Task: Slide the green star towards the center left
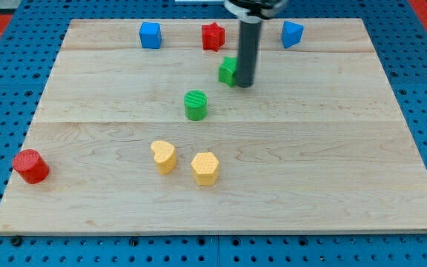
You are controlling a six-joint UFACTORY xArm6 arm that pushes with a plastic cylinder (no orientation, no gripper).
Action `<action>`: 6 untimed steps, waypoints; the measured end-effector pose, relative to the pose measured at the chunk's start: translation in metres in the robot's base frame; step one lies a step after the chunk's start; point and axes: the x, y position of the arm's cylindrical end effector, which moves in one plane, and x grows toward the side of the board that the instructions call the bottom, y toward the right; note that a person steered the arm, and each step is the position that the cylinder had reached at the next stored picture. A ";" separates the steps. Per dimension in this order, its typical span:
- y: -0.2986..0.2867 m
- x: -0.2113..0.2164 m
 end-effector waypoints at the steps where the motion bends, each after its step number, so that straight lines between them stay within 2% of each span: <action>1: -0.003 0.004; 2: 0.047 0.006; 4: 0.038 -0.038; 6: 0.014 -0.046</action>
